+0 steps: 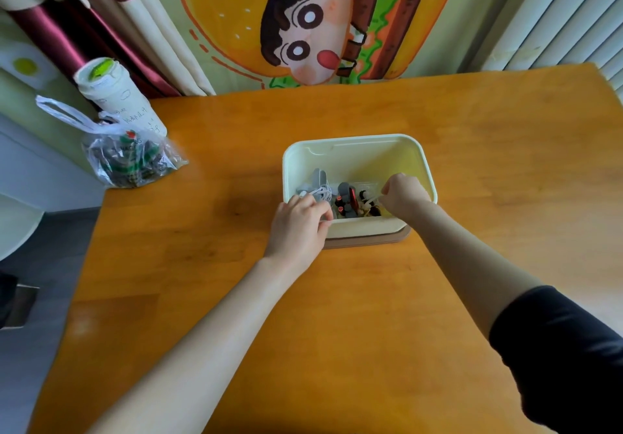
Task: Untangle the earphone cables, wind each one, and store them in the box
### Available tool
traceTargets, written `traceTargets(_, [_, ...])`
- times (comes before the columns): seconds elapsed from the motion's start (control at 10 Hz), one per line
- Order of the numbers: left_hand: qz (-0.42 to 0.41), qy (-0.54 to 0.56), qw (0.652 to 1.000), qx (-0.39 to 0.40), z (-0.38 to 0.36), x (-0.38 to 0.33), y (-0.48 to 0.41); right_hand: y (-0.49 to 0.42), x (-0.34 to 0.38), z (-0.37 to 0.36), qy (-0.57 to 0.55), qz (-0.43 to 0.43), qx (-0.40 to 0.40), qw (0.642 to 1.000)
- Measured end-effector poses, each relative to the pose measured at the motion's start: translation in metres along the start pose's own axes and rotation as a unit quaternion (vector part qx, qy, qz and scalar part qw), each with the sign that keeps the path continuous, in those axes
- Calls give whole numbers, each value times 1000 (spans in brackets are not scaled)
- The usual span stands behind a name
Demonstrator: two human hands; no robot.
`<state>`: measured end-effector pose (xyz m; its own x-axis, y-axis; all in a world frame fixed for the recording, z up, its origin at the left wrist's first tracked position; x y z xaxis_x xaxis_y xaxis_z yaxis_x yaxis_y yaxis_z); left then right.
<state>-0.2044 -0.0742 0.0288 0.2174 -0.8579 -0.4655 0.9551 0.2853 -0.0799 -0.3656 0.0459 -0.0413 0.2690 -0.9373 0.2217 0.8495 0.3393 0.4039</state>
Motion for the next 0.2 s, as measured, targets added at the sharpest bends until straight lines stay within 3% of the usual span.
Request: traceTargets(0.2, [6, -17, 1000, 12, -2, -1, 2, 8, -2, 7, 4, 15, -39, 999])
Point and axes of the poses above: each hand's wrist, its own y-axis away from the middle knuckle, its own z-axis out of the back of the hand, x = y × z, the point moved 8 cm from there along -y, towards the middle knuckle, and after that the axes turned 6 degrees about y, right-handed, at the moved point
